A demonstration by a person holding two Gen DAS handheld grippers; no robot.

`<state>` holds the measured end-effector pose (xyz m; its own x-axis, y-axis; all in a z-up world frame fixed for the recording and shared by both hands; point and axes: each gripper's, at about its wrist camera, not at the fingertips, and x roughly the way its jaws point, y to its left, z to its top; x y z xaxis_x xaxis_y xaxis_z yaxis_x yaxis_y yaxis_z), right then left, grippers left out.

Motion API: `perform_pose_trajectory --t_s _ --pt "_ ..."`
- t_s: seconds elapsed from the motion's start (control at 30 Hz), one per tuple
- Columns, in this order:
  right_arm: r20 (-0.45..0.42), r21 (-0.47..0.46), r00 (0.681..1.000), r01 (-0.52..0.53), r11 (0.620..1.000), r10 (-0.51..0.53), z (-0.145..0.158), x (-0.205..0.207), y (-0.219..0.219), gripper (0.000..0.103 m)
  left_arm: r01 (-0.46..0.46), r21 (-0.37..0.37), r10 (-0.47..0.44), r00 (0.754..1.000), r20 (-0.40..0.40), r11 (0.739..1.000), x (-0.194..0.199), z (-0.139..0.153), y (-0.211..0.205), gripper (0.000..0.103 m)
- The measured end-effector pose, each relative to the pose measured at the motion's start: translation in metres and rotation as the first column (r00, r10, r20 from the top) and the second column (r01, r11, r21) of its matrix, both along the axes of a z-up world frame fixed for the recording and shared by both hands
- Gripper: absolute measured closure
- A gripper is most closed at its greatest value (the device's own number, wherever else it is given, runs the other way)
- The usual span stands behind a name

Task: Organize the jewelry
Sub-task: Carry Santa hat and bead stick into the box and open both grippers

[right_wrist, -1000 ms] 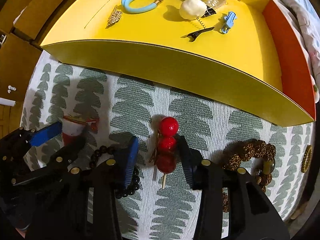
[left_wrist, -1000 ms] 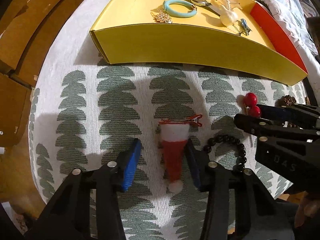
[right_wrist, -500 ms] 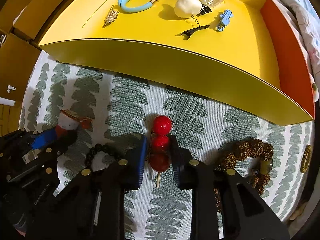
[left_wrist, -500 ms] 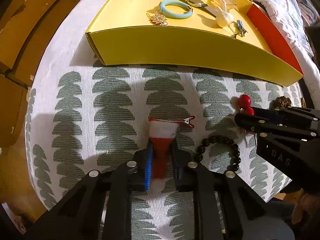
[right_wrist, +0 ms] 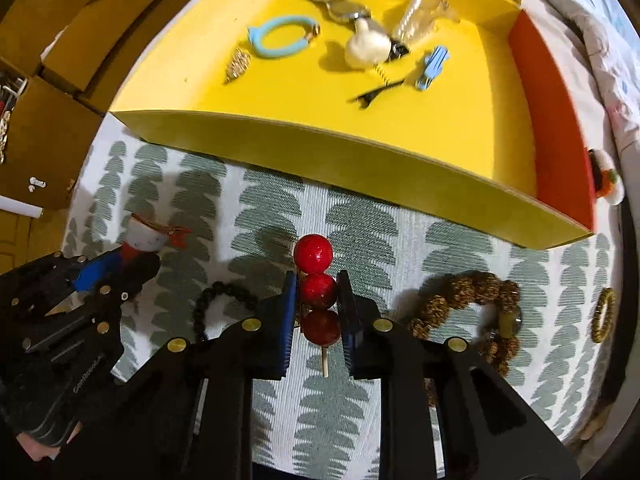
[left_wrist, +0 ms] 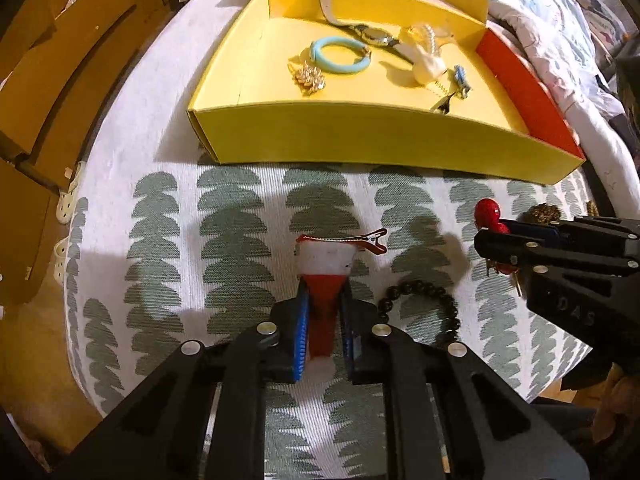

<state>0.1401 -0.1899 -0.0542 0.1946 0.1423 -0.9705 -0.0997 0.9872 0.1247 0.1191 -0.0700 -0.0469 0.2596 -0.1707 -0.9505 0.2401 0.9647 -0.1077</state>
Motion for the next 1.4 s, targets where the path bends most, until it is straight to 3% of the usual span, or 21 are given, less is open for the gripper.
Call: perform_pose_trajectory --t_s 0.3,0.6,0.7,1.0,1.13,1.4 --pt "0.102 0.098 0.994 0.015 0.995 -0.025 0.056 0.005 -0.023 0.082 0.011 -0.084 -0.007 0.999 0.048 0.996 -0.006 0.039 0.003 0.089" --pt "0.175 0.113 0.98 0.073 0.991 -0.092 0.092 0.05 -0.043 0.082 -0.015 -0.161 0.034 0.992 0.118 0.987 0.046 0.077 -0.009 0.089" --pt "0.176 0.105 0.975 0.117 0.988 -0.135 0.087 0.068 -0.057 0.082 -0.007 -0.176 0.028 0.993 0.118 0.984 0.068 0.077 -0.021 0.089" --pt "0.111 0.072 0.977 0.173 0.982 -0.18 0.045 0.105 -0.077 0.082 -0.045 -0.182 0.05 0.998 0.024 0.982 0.121 0.036 -0.037 0.089" --pt "0.084 0.06 0.98 0.177 0.982 -0.182 0.029 0.112 -0.079 0.082 -0.061 -0.183 0.059 0.998 -0.017 0.981 0.131 0.018 -0.039 0.089" --pt "0.07 0.037 0.983 0.17 0.985 -0.172 0.013 0.116 -0.076 0.082 -0.052 -0.153 0.051 0.999 -0.015 0.987 0.138 0.005 -0.041 0.089"
